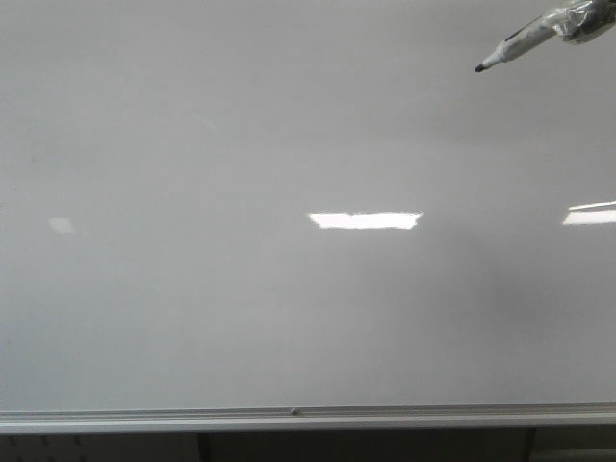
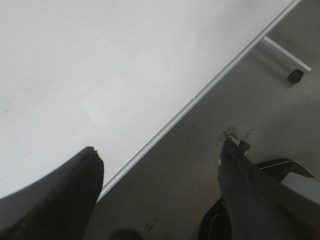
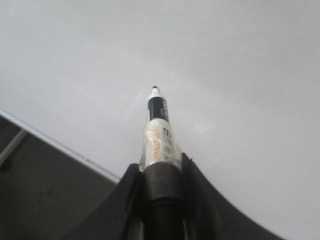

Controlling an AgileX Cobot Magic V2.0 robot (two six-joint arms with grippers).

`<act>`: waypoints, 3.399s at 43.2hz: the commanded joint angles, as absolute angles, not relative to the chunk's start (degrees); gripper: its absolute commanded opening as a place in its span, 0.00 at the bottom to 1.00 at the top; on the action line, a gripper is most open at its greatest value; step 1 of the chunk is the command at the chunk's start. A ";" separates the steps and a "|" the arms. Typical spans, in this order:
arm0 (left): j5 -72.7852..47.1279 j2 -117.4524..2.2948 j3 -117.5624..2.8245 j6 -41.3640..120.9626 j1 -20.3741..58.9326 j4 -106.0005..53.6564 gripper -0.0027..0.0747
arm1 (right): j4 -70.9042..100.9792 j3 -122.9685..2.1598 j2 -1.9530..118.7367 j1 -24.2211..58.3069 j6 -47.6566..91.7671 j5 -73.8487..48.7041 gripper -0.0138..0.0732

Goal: Write number 2 on whiteboard

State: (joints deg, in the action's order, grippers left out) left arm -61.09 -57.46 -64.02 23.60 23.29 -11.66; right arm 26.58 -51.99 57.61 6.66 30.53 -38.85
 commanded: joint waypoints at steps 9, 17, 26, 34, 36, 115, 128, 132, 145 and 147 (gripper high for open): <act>-56.12 -56.33 -65.20 22.92 23.11 -12.94 0.66 | 29.81 -33.88 49.03 12.45 31.83 -6.81 0.20; -56.03 -56.39 -65.20 22.92 23.11 -12.94 0.66 | 29.81 -33.11 53.91 18.90 31.78 0.00 0.20; -55.67 -56.39 -65.20 22.92 23.11 -12.94 0.66 | 29.81 -33.11 60.08 19.23 31.84 12.43 0.14; -55.55 -56.39 -65.20 22.92 23.11 -12.94 0.66 | 29.81 -34.49 63.07 19.23 31.78 17.47 0.08; -55.32 -56.39 -65.20 22.92 23.11 -12.94 0.66 | 29.81 -34.97 63.90 19.23 31.78 19.39 0.08; -54.63 -57.05 -65.20 23.53 23.11 -12.73 0.66 | 29.13 -47.26 62.95 11.63 32.58 -19.11 0.08; -58.92 -60.04 -66.59 40.41 23.11 -26.46 0.66 | 30.91 -62.50 62.39 11.96 48.59 -66.06 0.08; -61.42 -61.90 -67.81 44.63 23.41 -31.76 0.66 | 34.13 -63.23 62.39 11.96 53.45 -70.68 0.08; -61.88 -68.53 -72.48 48.90 35.86 -33.02 0.66 | 42.88 -63.23 62.41 11.96 61.33 -75.74 0.08; -61.27 -69.81 -73.49 48.90 37.99 -33.02 0.66 | 42.88 -63.23 62.41 11.96 61.33 -76.09 0.08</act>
State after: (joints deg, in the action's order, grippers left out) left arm -63.93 -69.10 -70.16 48.53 34.62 -29.95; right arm 39.22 -61.37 63.46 11.80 60.21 -70.57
